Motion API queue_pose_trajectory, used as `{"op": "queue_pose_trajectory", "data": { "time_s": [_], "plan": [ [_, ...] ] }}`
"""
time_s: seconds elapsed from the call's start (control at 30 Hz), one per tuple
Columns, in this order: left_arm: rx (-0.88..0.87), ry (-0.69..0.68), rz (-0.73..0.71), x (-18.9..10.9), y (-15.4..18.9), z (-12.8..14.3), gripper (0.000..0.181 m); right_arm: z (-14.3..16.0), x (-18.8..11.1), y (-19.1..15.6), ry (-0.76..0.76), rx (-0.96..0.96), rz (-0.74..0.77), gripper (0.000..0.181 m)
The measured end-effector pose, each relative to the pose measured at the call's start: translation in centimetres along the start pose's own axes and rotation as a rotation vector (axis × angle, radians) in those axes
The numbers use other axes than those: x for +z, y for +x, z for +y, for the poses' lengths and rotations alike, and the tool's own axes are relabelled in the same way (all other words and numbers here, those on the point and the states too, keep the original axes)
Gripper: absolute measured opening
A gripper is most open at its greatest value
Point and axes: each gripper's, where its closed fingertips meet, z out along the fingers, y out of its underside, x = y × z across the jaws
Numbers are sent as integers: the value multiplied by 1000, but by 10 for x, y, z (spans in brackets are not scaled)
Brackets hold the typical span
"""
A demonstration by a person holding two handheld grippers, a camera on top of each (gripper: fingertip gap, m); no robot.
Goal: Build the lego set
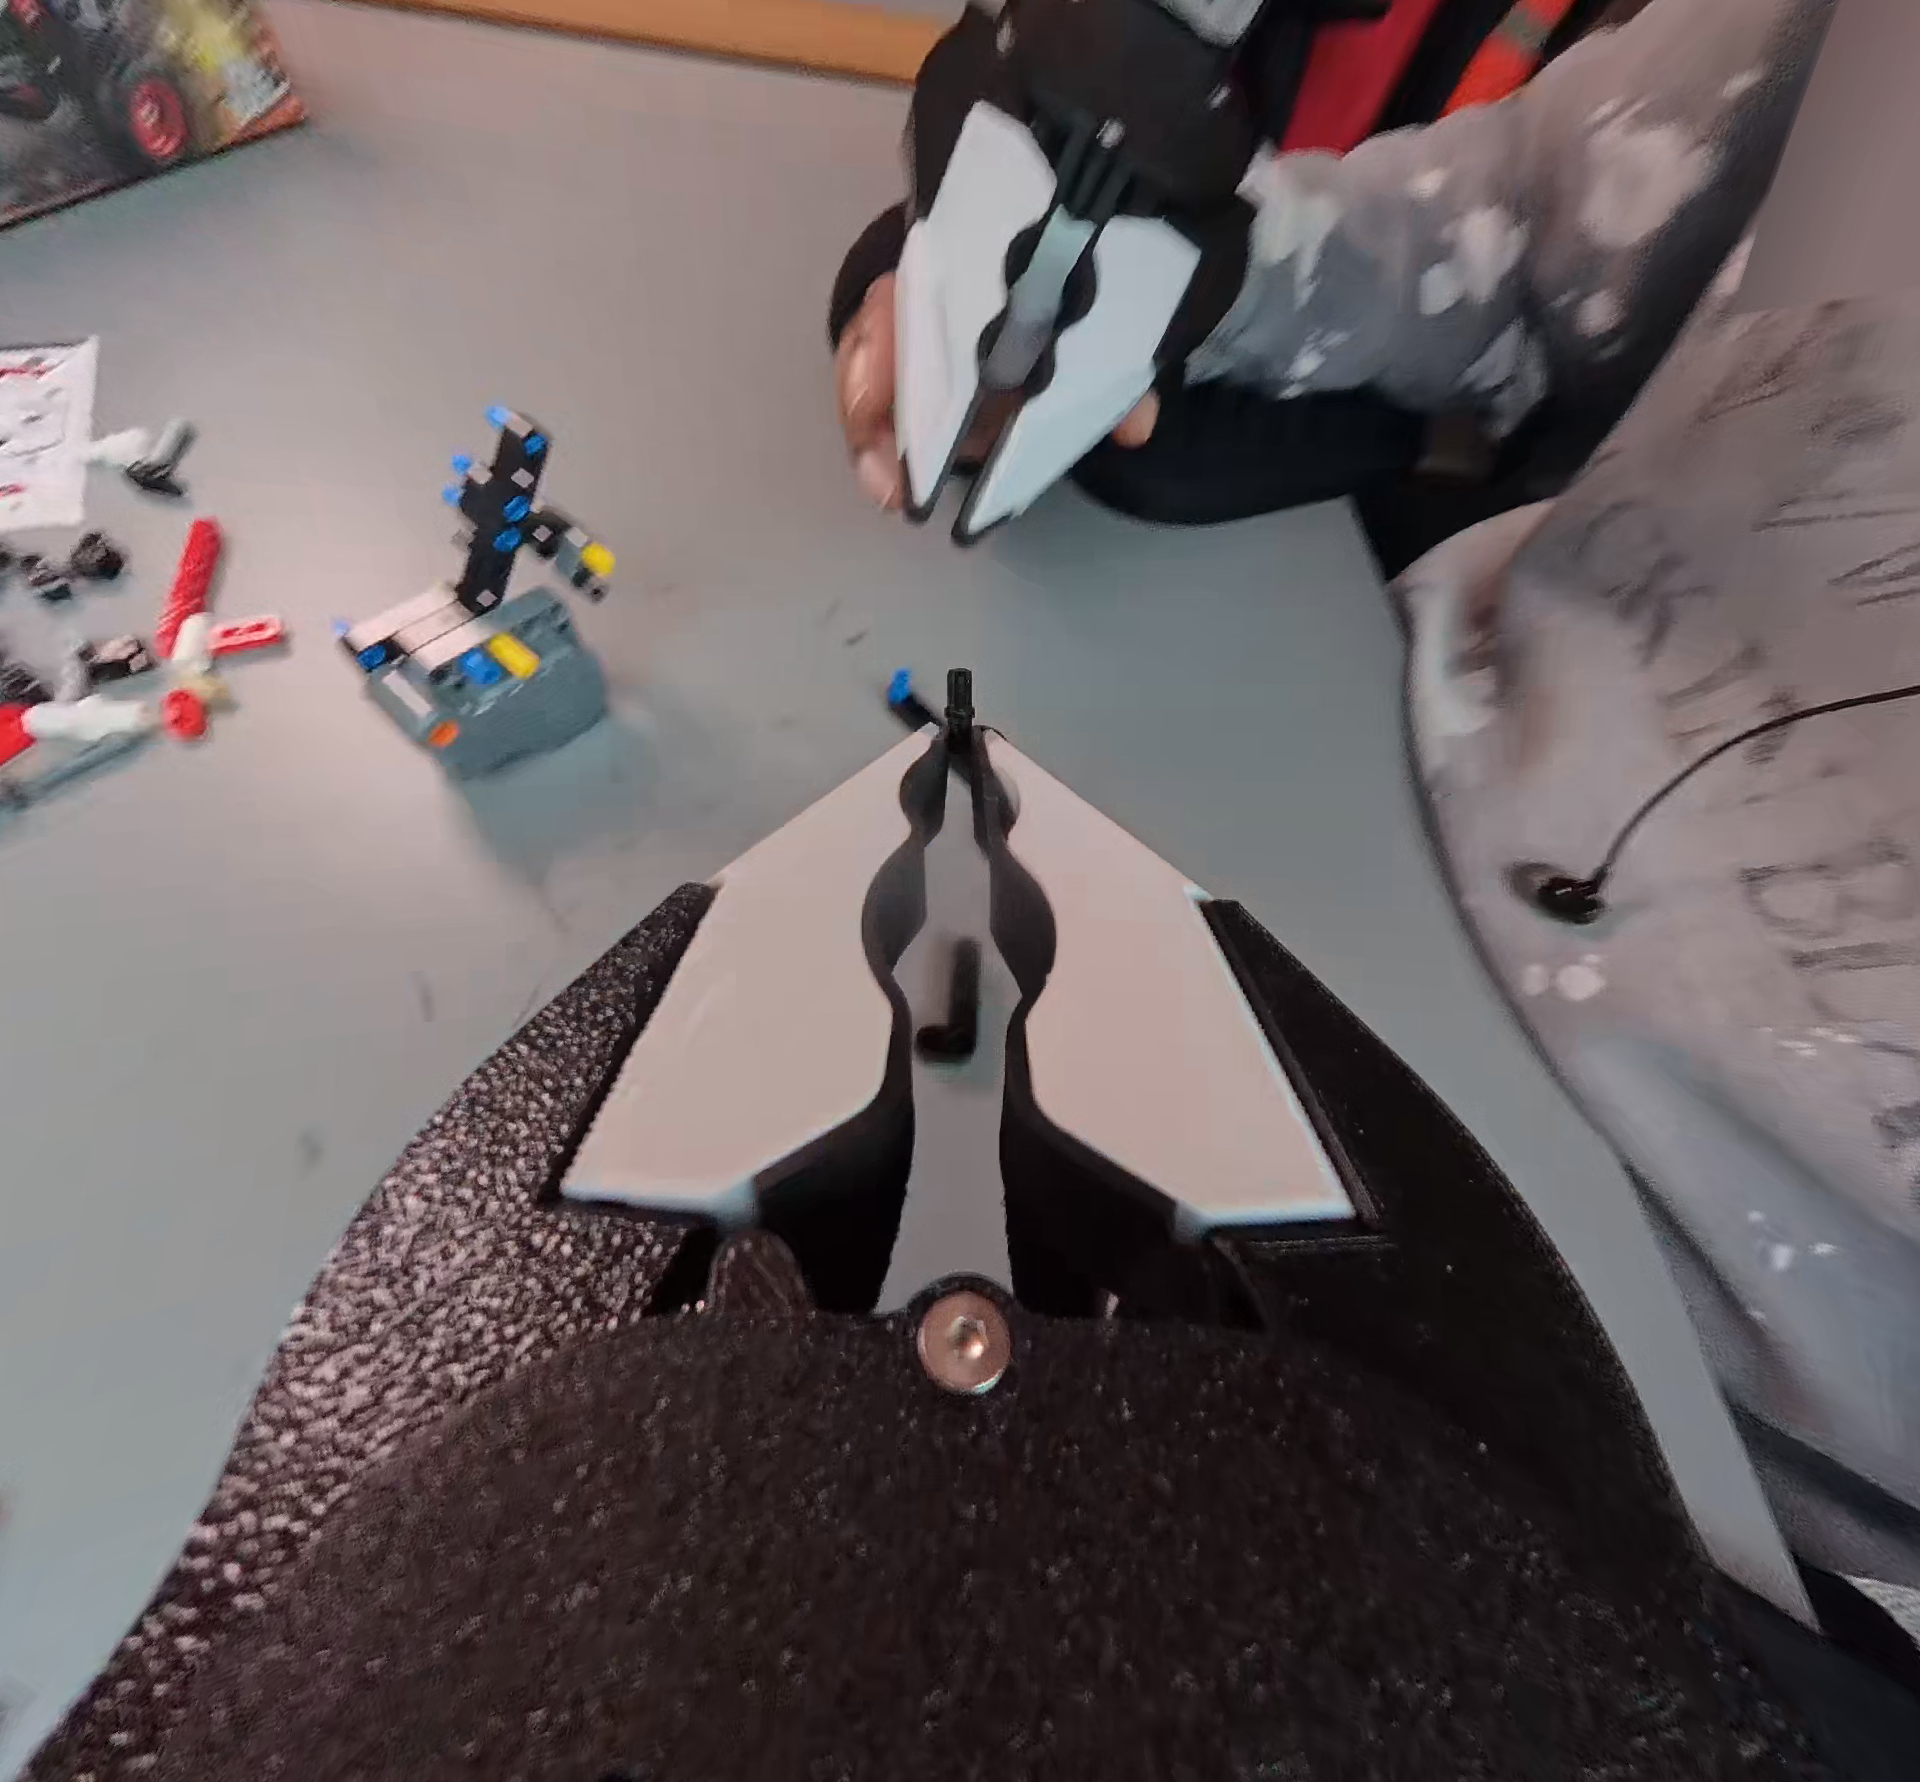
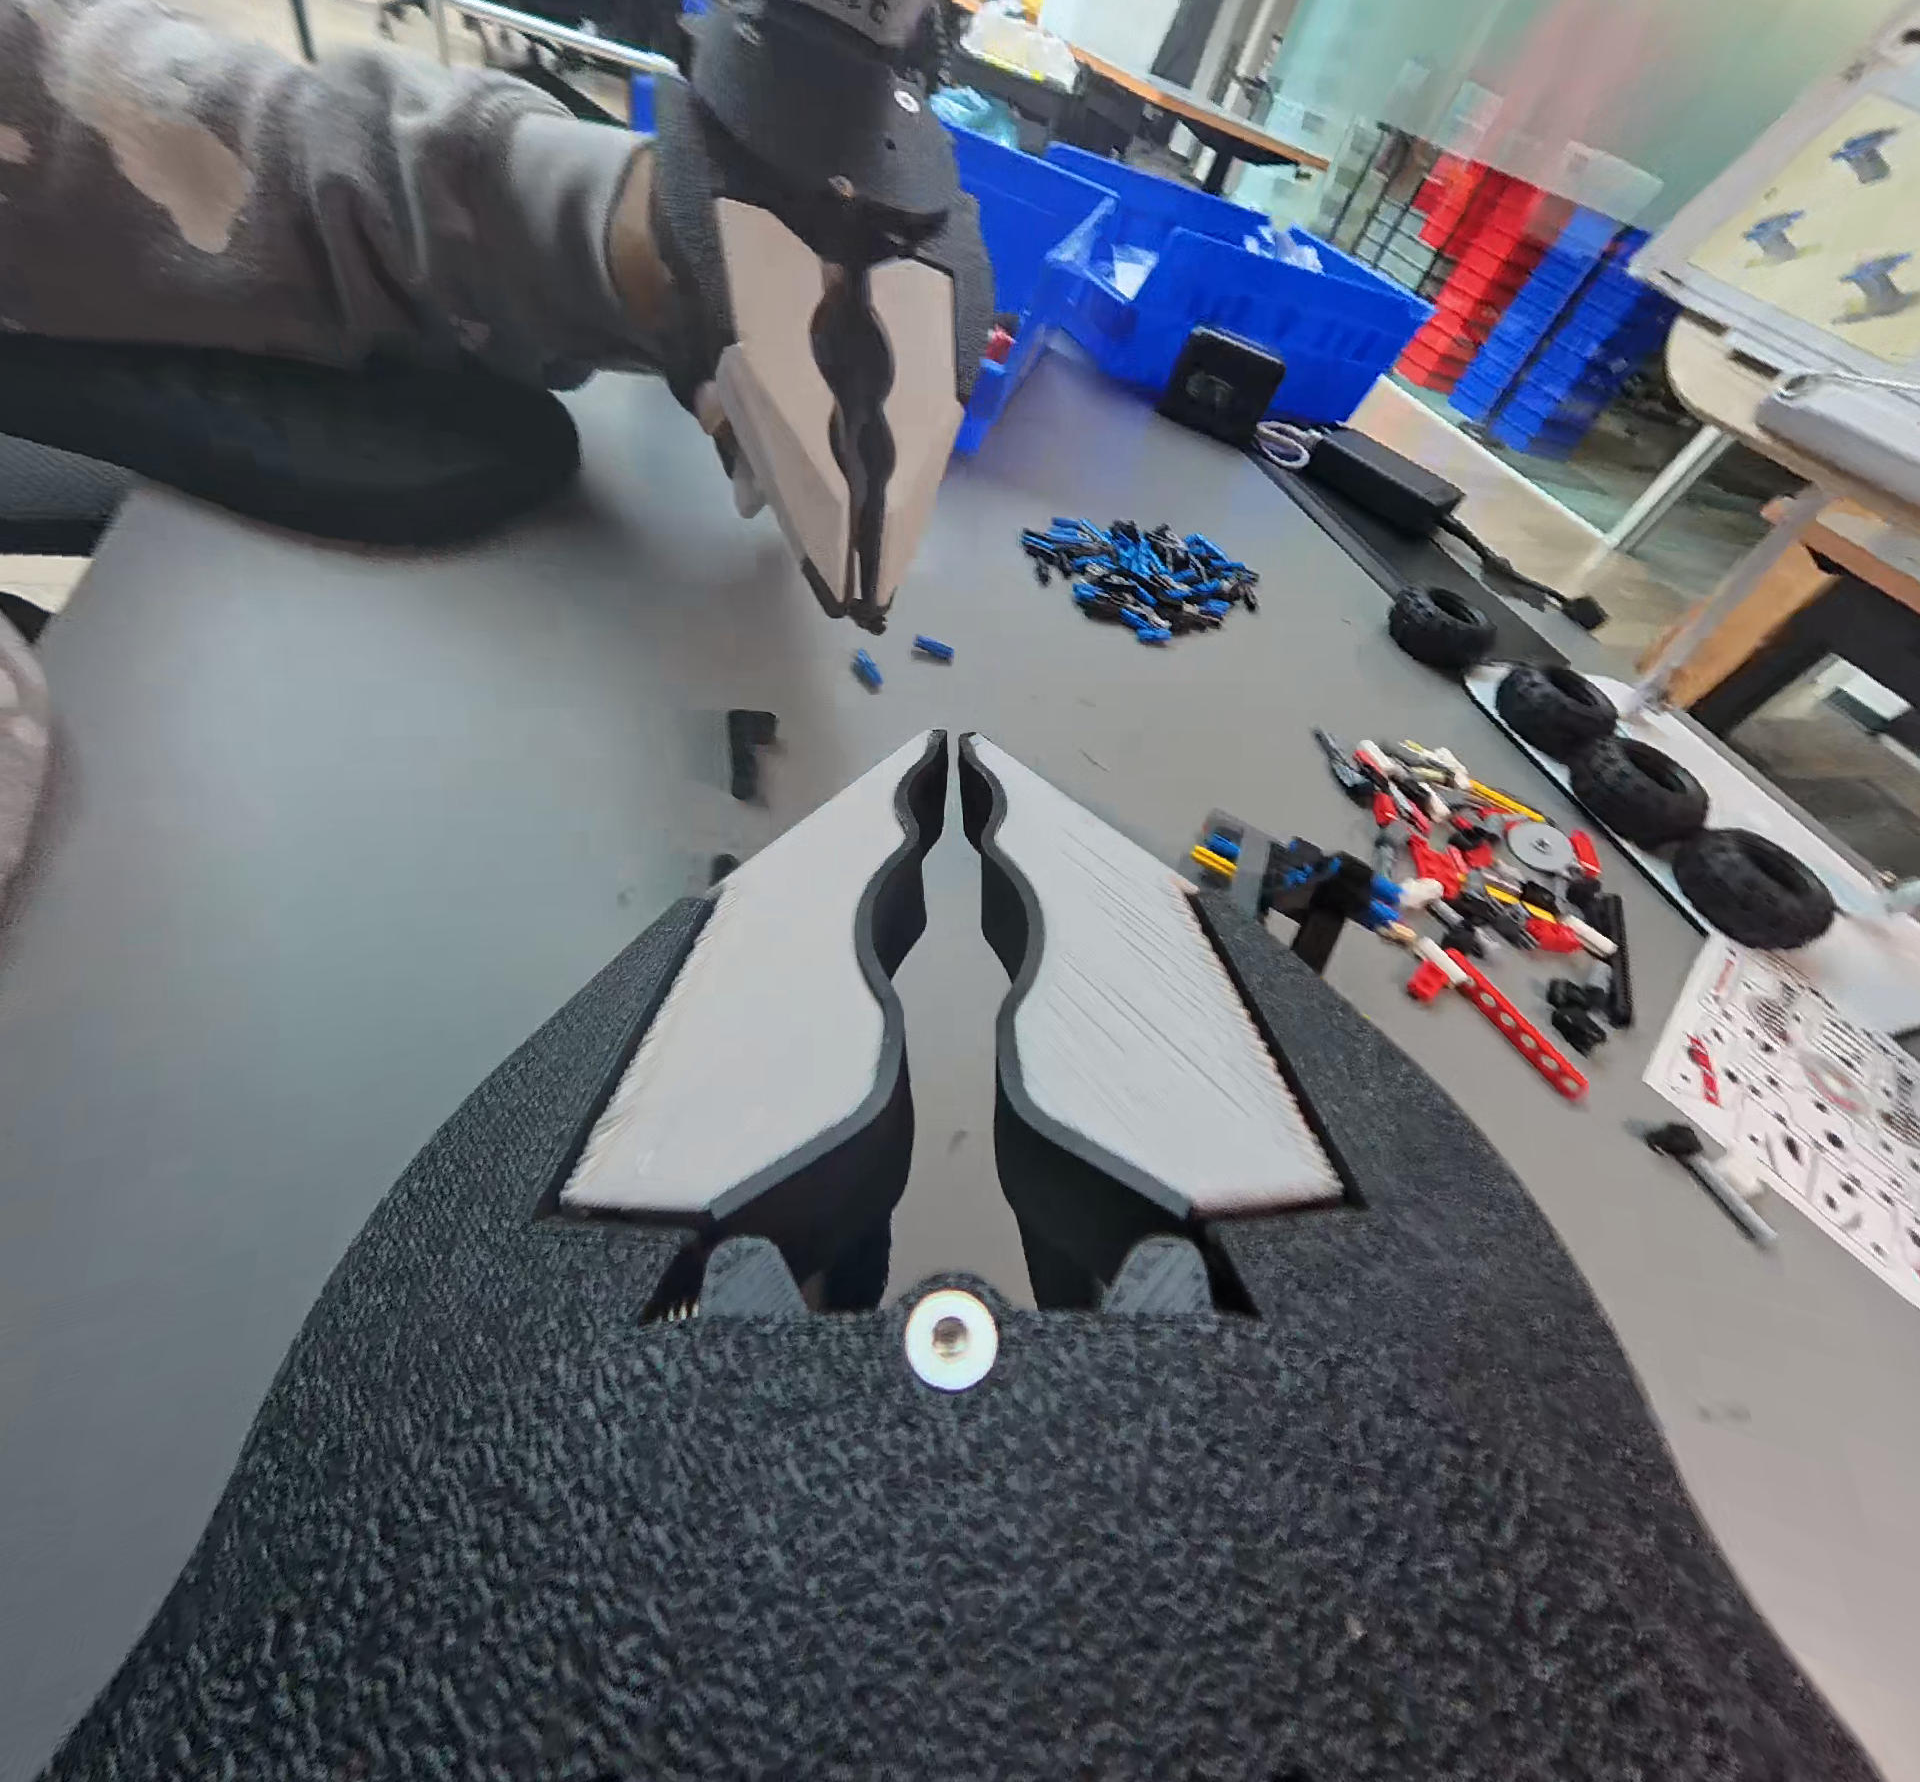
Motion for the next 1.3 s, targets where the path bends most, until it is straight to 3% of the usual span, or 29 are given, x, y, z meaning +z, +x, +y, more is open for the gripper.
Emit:
{"op": "queue_pose_trajectory", "data": {
  "time_s": [0.03,0.1,0.3,0.47,1.3],
  "plan": [
    [-9,71,79,0,14,-11,3,-7,2,-11,27,7,-51,8],
    [-20,139,165,1,29,-22,3,-18,8,-30,63,30,-137,18],
    [-6,112,219,11,40,-19,3,-28,16,-51,101,38,-214,15],
    [-3,90,240,13,45,-15,3,-26,16,-54,94,32,-224,6],
    [-10,61,257,19,49,-9,3,-18,13,-60,58,50,-282,6]
  ]
}}
